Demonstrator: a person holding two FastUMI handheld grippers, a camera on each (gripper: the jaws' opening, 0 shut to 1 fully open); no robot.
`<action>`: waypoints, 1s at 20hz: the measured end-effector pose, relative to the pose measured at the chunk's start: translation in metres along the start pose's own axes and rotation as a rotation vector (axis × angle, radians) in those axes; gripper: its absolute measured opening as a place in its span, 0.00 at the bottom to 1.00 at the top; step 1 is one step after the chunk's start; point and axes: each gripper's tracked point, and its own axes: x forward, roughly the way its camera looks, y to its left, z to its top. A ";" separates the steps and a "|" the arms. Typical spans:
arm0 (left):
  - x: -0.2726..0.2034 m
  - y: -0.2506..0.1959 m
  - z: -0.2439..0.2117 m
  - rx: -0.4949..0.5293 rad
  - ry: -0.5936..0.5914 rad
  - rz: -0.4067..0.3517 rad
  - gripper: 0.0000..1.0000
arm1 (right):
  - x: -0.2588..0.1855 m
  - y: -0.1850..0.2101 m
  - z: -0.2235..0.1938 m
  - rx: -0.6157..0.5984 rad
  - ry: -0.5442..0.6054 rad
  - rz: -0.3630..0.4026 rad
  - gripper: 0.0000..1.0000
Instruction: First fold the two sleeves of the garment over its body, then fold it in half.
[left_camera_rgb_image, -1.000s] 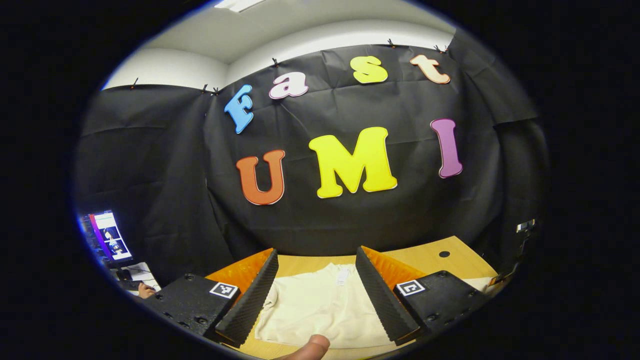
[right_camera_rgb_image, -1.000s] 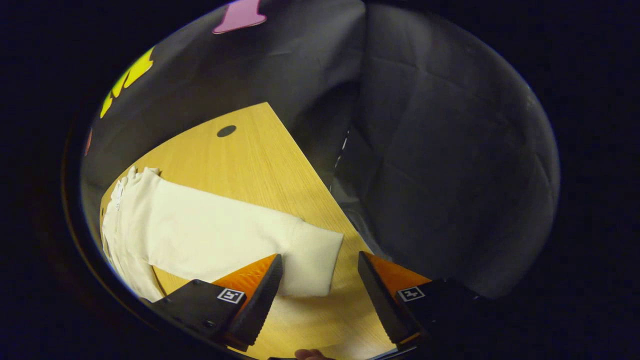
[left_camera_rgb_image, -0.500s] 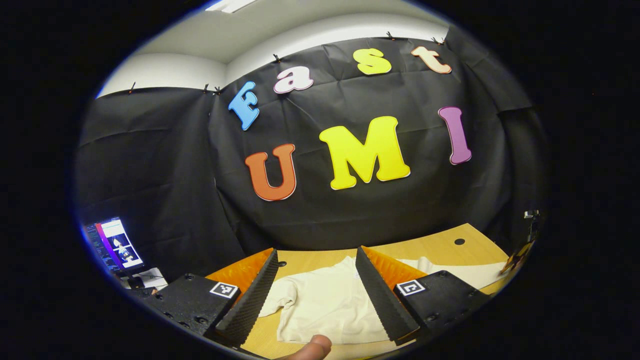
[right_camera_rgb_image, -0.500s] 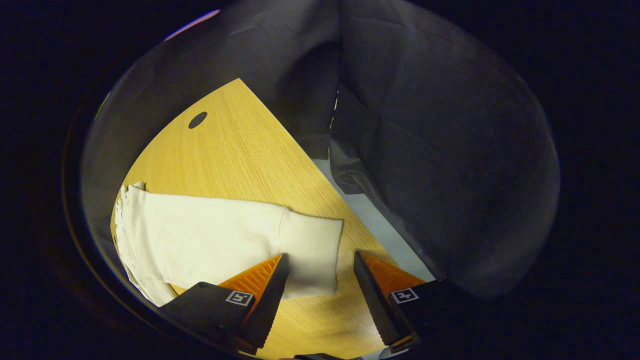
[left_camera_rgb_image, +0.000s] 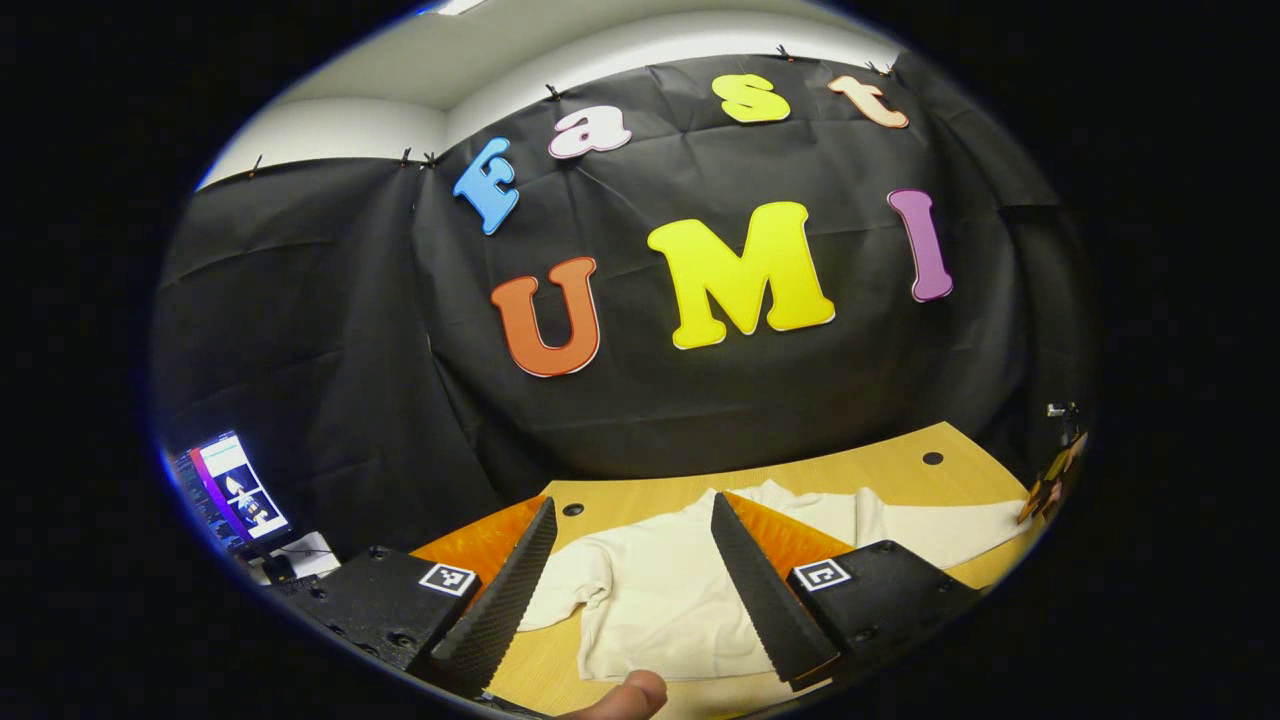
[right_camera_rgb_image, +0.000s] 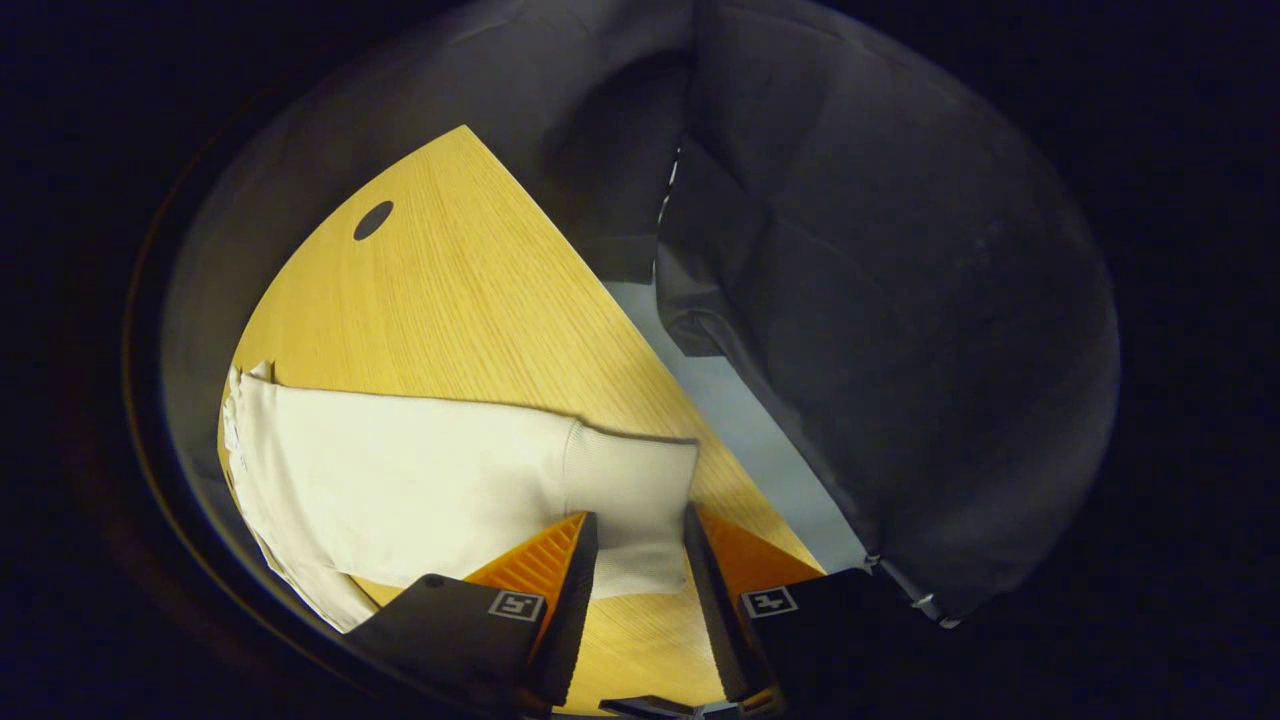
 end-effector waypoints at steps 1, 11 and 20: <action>0.000 0.002 0.001 0.002 0.000 0.002 0.99 | 0.003 0.002 0.001 0.014 0.003 0.012 0.56; 0.006 0.013 0.012 0.005 -0.047 -0.017 0.99 | 0.000 0.006 0.001 0.092 0.048 0.016 0.04; 0.028 0.003 0.012 -0.067 -0.083 -0.113 0.99 | -0.071 0.022 0.002 0.063 -0.046 0.036 0.04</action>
